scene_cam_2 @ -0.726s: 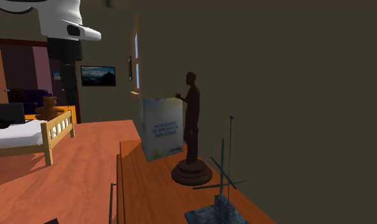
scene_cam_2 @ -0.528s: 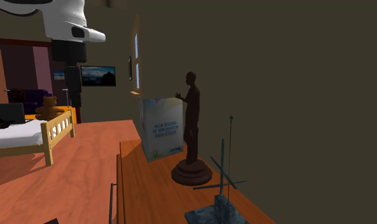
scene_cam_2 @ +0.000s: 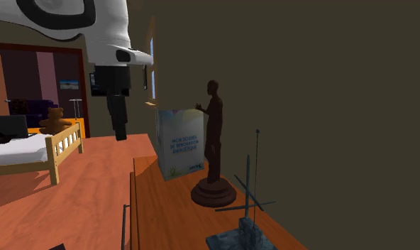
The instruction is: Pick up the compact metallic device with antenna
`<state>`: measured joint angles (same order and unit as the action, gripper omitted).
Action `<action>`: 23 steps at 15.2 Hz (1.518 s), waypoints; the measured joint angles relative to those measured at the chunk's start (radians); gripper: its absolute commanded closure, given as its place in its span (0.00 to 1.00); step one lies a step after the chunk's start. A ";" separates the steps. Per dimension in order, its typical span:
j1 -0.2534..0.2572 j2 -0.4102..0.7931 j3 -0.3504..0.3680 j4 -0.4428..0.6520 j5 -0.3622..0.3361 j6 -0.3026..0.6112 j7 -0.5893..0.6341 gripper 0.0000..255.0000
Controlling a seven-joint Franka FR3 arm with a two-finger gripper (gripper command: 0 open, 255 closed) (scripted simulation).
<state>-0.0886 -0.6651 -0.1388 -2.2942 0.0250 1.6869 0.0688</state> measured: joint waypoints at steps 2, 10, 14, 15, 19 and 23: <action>-0.012 0.048 -0.019 0.009 -0.013 0.047 -0.009 0.00; -0.062 0.243 -0.116 0.064 -0.051 0.217 -0.064 0.00; -0.081 0.353 -0.163 0.125 -0.049 0.281 -0.091 0.00; -0.087 0.376 -0.175 0.132 -0.048 0.300 -0.099 0.00; -0.106 0.484 -0.218 0.192 -0.030 0.362 -0.127 0.00; -0.132 0.603 -0.263 0.276 0.008 0.406 -0.173 0.00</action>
<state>-0.2201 -0.0618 -0.4021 -2.0179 0.0332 2.0931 -0.1042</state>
